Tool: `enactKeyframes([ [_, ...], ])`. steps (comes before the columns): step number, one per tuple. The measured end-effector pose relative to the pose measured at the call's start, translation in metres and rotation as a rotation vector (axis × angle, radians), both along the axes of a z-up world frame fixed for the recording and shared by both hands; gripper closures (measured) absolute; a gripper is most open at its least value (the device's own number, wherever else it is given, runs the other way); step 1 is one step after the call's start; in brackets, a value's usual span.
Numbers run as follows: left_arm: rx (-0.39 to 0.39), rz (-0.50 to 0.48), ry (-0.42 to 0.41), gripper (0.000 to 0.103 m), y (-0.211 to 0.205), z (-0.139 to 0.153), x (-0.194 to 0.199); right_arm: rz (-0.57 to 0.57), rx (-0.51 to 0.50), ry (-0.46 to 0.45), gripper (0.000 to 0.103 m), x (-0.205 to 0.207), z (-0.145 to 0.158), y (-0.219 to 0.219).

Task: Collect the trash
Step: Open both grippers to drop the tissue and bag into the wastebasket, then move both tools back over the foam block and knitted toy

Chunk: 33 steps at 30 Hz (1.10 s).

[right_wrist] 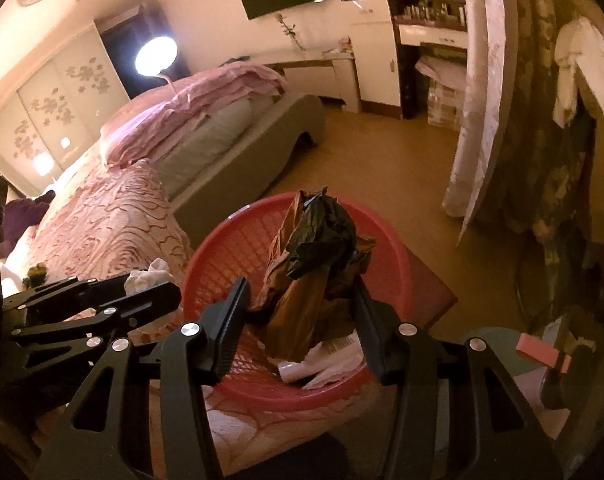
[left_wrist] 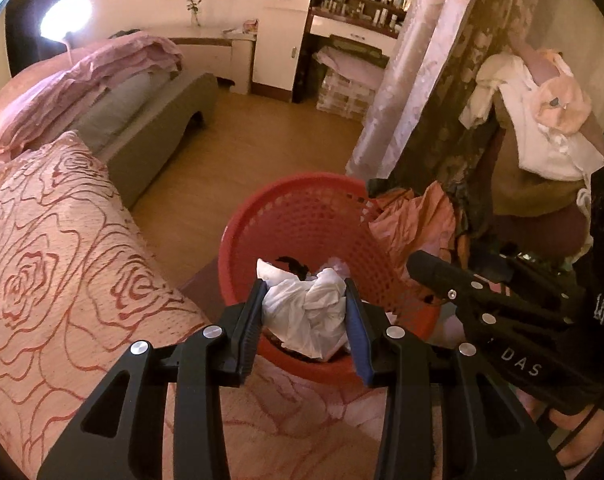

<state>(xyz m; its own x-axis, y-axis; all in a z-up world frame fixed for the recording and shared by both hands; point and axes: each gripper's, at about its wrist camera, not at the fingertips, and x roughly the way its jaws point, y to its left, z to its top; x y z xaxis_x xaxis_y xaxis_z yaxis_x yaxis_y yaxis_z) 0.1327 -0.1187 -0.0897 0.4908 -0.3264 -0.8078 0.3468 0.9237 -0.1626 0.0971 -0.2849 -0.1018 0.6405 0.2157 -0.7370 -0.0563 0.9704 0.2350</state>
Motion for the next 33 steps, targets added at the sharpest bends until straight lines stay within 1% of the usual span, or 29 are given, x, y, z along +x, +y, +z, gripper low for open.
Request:
enactKeyframes([
  [10, 0.019, -0.002, 0.018, 0.065, -0.010, -0.010, 0.006, -0.012, 0.013, 0.033, 0.051, 0.007, -0.013, -0.008],
  [13, 0.022, 0.000, 0.018, 0.061, -0.012, -0.012, 0.005, -0.016, 0.017, 0.035, 0.048, 0.007, -0.013, -0.009],
  [16, 0.033, 0.003, 0.011, 0.055, -0.012, -0.012, 0.004, -0.023, 0.018, 0.037, 0.045, 0.007, -0.013, -0.009],
  [18, 0.032, 0.013, 0.005, 0.042, -0.011, -0.011, 0.004, -0.033, 0.018, 0.040, 0.044, 0.006, -0.014, -0.010],
  [20, 0.025, 0.027, -0.004, 0.036, -0.007, -0.009, 0.003, -0.035, 0.022, 0.046, 0.042, 0.006, -0.014, -0.012],
  [24, 0.015, 0.045, -0.001, 0.033, 0.003, -0.006, 0.002, -0.037, 0.028, 0.038, 0.036, 0.003, -0.012, -0.012],
  [27, 0.017, 0.056, -0.009, 0.032, 0.006, -0.002, 0.001, -0.042, 0.024, 0.026, 0.033, 0.002, -0.009, -0.012],
  [33, 0.018, 0.071, -0.038, 0.030, 0.014, 0.006, -0.007, -0.047, 0.021, 0.011, 0.032, -0.002, -0.005, -0.010],
])
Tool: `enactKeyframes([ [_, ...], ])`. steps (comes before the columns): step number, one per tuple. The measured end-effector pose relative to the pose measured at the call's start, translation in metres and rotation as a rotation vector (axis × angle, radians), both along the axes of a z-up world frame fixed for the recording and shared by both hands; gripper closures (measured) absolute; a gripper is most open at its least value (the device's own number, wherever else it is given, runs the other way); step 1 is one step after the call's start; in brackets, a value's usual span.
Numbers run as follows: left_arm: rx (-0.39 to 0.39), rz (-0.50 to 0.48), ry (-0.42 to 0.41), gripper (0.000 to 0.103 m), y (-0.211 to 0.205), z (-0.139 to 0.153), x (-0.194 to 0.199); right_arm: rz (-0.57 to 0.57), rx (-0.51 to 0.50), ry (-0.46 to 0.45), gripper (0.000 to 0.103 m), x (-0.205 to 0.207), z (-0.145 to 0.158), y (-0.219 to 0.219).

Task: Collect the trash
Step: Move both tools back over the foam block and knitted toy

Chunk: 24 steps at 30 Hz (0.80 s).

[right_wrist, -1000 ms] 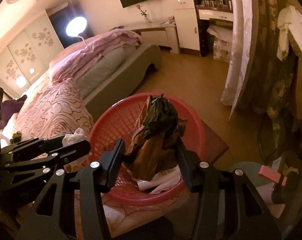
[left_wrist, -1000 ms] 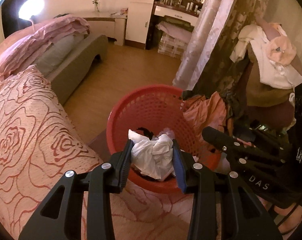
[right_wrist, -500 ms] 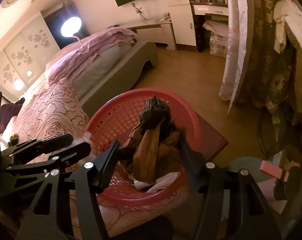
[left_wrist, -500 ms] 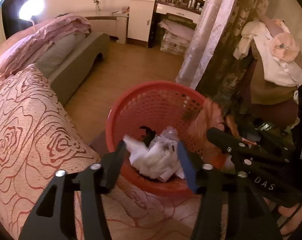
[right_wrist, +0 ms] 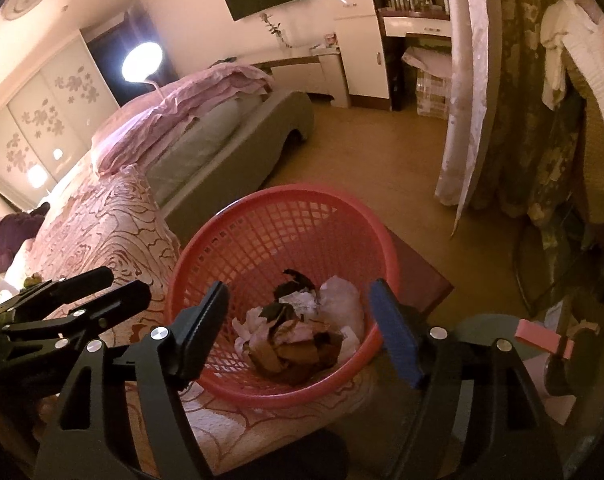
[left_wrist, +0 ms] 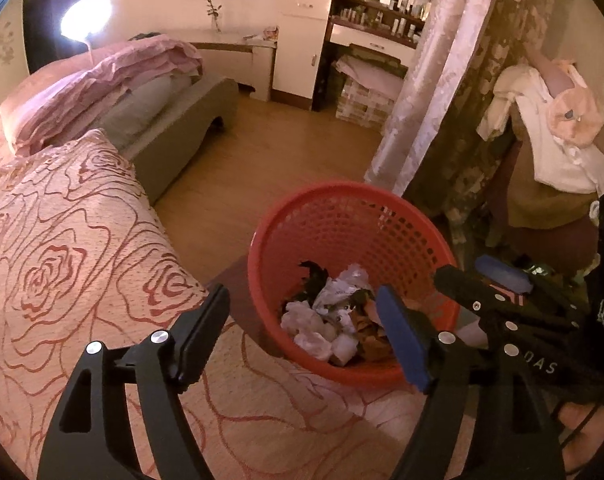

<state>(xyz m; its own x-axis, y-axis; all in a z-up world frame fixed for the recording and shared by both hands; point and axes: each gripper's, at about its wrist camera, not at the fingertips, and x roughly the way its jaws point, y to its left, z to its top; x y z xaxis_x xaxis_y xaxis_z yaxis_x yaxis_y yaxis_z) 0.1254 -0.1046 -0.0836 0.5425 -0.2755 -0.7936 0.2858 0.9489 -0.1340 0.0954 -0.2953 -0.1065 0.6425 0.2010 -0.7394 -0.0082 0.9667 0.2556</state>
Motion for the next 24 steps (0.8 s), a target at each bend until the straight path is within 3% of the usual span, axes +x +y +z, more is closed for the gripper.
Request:
enactKeyframes([
  [13, -0.027, 0.072, -0.019, 0.028, 0.029, 0.010, -0.020, -0.012, -0.023, -0.042, 0.032, -0.017, 0.015, 0.005],
  [24, -0.037, 0.173, -0.038, 0.028, 0.070, 0.019, -0.043, 0.064, -0.028, -0.058, 0.032, -0.032, 0.021, 0.038],
])
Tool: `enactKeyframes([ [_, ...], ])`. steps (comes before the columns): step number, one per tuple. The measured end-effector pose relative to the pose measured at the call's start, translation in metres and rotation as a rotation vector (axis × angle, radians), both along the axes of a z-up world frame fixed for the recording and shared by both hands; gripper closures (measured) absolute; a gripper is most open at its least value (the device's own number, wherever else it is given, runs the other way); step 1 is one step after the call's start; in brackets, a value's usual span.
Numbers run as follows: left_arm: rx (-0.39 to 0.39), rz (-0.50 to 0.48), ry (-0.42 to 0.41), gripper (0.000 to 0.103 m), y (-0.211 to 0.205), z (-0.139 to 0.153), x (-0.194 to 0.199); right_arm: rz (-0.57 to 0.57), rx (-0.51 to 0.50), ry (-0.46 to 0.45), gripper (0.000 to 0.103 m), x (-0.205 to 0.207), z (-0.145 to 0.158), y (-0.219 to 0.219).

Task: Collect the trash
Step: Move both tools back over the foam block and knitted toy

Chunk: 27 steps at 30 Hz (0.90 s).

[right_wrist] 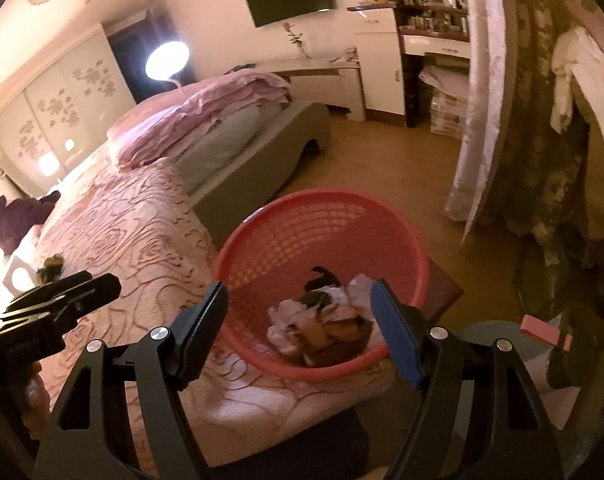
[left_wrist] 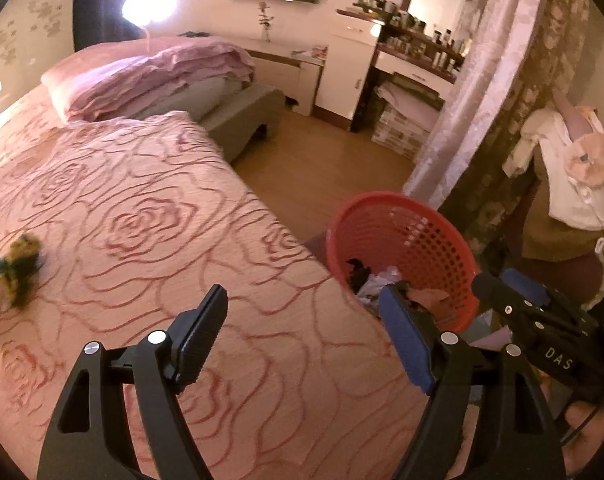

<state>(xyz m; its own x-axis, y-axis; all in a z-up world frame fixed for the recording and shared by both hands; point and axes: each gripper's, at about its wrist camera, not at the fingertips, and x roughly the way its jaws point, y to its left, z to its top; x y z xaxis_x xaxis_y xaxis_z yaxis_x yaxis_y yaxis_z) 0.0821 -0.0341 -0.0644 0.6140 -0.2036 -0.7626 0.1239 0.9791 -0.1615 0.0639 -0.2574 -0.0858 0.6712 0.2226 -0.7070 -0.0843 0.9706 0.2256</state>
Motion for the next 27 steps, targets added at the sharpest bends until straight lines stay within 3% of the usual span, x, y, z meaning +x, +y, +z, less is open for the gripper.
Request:
enactKeyframes([
  [13, 0.001, 0.150, -0.027, 0.028, 0.064, 0.011, -0.037, 0.151, -0.017, -0.018, 0.032, -0.021, 0.009, 0.056],
  [27, 0.033, 0.423, -0.113, 0.028, 0.170, 0.037, -0.081, 0.270, -0.046, -0.028, 0.032, -0.037, 0.014, 0.102],
])
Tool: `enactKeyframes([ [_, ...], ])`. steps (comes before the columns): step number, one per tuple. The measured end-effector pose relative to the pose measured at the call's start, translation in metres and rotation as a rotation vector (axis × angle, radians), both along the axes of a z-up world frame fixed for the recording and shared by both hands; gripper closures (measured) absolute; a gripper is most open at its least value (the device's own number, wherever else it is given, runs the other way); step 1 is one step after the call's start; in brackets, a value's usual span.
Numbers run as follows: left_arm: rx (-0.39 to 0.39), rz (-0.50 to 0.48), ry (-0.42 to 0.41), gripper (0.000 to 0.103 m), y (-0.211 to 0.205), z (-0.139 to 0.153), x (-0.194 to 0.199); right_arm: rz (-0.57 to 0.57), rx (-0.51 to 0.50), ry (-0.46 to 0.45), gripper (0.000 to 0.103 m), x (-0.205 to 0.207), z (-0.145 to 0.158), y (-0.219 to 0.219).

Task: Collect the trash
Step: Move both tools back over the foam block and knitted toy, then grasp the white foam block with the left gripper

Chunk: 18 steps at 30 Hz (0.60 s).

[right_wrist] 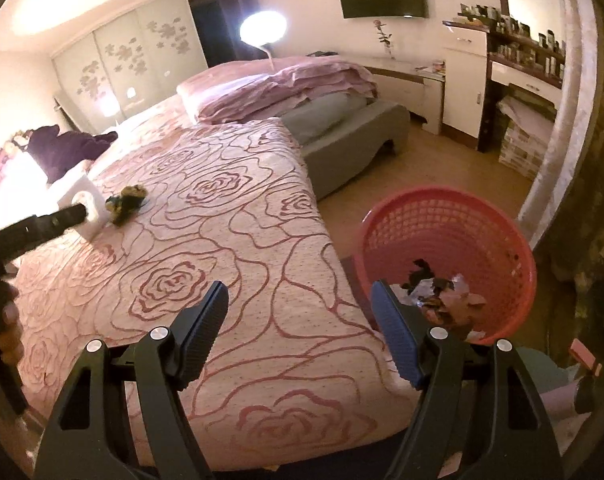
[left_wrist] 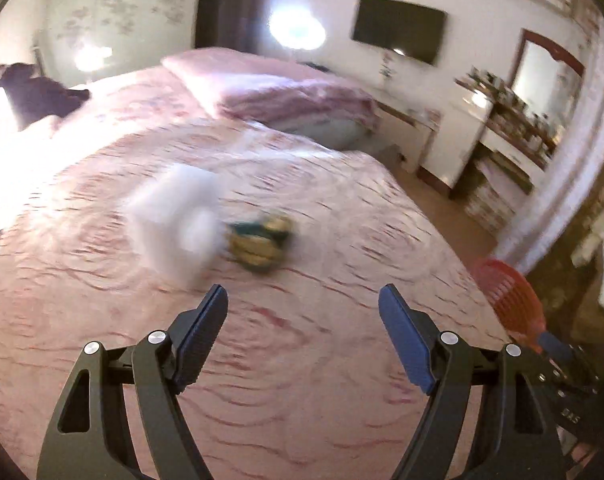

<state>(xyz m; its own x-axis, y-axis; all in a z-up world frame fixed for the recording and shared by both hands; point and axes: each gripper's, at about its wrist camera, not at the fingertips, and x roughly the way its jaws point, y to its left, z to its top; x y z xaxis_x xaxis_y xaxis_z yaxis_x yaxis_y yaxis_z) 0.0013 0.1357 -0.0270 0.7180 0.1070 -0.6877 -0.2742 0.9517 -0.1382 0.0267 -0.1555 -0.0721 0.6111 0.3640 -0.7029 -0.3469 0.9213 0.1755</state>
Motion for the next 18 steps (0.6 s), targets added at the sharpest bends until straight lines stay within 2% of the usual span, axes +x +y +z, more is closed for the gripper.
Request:
enactKeyframes([
  [5, 0.064, 0.104, -0.030, 0.028, 0.038, 0.008, -0.011, 0.004, -0.002, 0.007, 0.032, 0.000, -0.001, 0.002],
  [11, 0.117, 0.092, 0.019, 0.025, 0.059, -0.007, -0.001, 0.031, -0.019, 0.019, 0.032, 0.002, -0.005, 0.013],
  [18, 0.081, 0.089, 0.045, 0.026, 0.082, -0.026, 0.022, 0.085, -0.039, 0.025, 0.031, 0.004, -0.006, 0.034],
])
